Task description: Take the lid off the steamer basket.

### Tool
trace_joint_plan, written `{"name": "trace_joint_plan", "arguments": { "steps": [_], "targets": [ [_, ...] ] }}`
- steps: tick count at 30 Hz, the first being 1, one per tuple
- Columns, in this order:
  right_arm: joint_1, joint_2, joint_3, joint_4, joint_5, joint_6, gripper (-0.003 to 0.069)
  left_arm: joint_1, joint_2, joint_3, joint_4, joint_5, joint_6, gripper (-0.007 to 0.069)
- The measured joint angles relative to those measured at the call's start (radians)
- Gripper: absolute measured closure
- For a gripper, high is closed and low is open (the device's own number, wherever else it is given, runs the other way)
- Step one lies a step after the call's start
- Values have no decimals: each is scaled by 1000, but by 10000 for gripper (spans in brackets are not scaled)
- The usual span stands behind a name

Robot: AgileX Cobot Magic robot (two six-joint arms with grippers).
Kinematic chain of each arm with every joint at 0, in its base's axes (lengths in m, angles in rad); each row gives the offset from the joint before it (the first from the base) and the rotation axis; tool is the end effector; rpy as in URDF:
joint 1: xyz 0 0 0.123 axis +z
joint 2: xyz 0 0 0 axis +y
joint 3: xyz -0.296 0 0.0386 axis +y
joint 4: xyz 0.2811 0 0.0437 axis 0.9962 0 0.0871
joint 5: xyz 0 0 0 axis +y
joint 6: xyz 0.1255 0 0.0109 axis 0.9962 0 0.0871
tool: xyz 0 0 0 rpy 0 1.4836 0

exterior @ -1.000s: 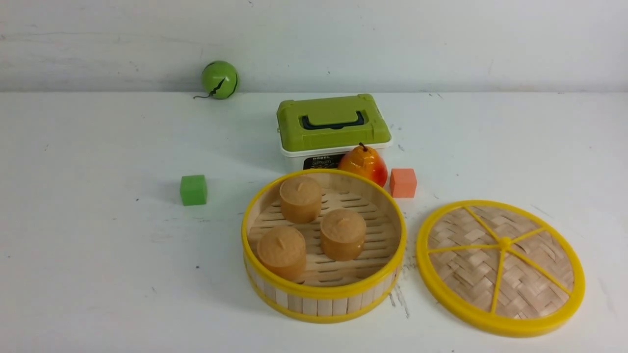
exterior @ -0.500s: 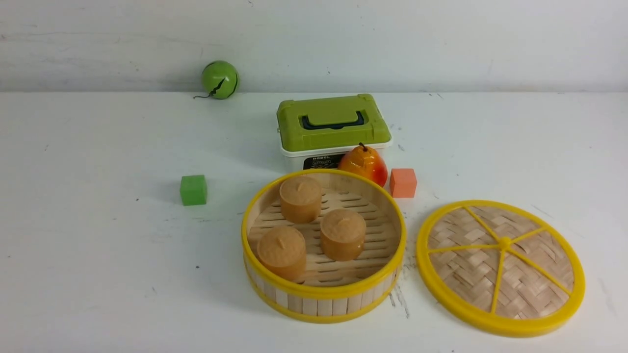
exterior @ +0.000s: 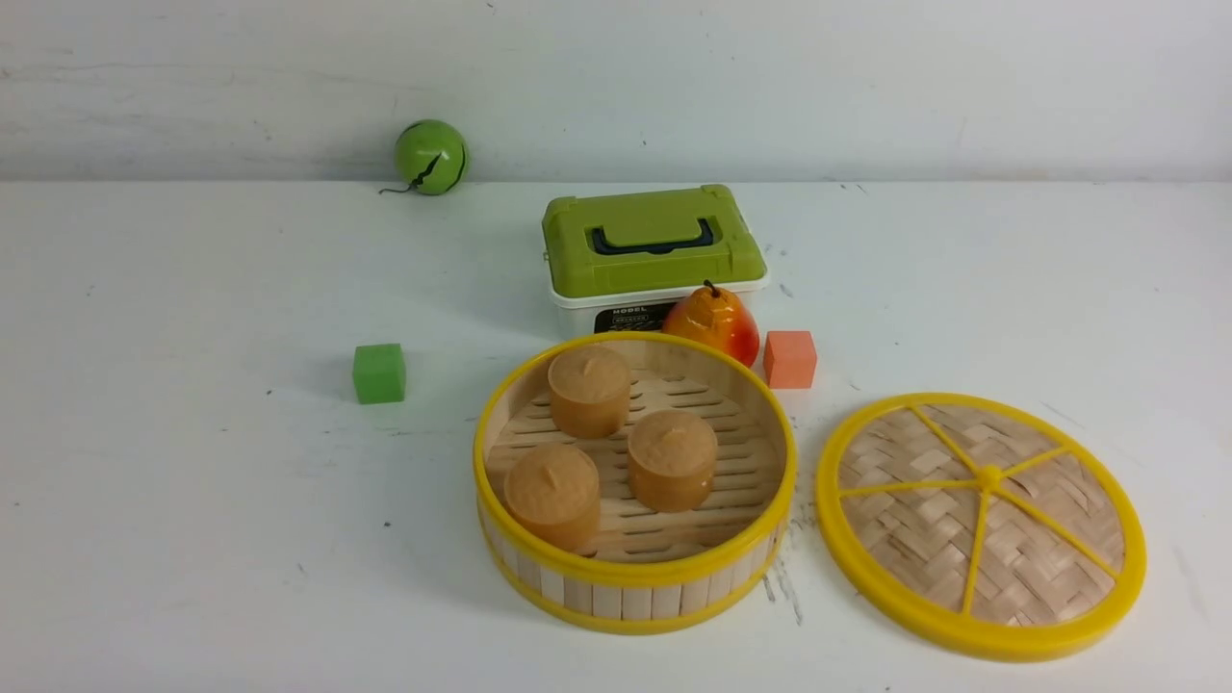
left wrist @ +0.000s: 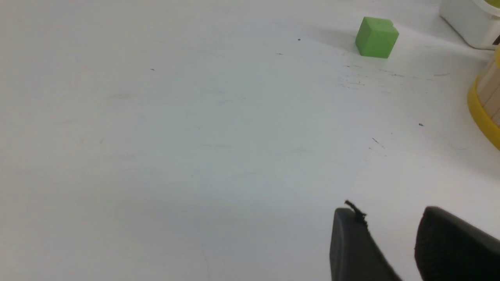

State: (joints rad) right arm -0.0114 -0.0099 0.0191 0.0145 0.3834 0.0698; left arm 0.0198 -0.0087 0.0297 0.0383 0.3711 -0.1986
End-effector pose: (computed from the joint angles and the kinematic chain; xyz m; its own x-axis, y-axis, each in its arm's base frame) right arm 0.1052 -0.0005 0.1618 -0.2991 0.0866 -0.9503 0.0312 0.9962 0.0809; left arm 0.1057 0.0038 0.1590 -0.2906 -0.1680 -0.9420 -0.0812 0.9852 -0.1506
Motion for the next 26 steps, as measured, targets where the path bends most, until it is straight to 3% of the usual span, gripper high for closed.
{"name": "trace_joint_plan", "arguments": {
  "steps": [26],
  "targets": [
    [0,0,0,0,0,0,627,0,0,0,0,0,0,385]
  ]
}}
